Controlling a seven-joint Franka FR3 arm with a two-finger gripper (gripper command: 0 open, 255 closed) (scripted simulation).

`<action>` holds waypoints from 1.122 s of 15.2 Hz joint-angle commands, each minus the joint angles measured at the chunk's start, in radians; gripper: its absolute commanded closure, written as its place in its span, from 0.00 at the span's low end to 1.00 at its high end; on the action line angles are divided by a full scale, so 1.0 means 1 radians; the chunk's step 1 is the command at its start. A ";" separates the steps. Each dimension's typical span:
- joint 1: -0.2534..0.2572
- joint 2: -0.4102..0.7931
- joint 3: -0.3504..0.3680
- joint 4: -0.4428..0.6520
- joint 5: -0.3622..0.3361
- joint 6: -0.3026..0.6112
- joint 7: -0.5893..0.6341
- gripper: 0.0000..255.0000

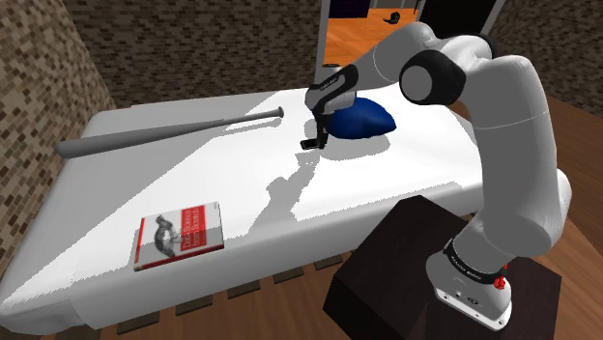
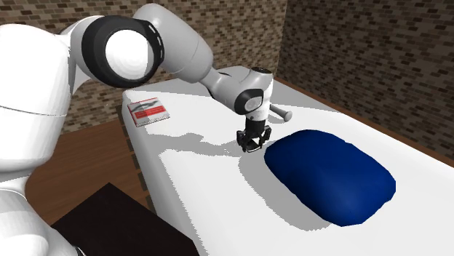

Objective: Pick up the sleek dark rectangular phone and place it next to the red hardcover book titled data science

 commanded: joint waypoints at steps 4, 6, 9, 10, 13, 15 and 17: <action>0.007 -0.044 -0.009 -0.001 -0.011 -0.042 0.008 1.00; 0.009 -0.061 -0.013 0.000 -0.016 -0.060 0.011 1.00; 0.012 -0.085 -0.017 0.004 -0.023 -0.088 0.015 1.00; 0.013 -0.093 -0.019 0.006 -0.025 -0.097 0.017 1.00; 0.033 -0.117 -0.019 -0.018 -0.031 -0.097 0.037 1.00; 0.070 -0.146 -0.015 -0.064 -0.038 -0.077 0.076 1.00; 0.106 -0.171 -0.009 -0.105 -0.046 -0.060 0.117 1.00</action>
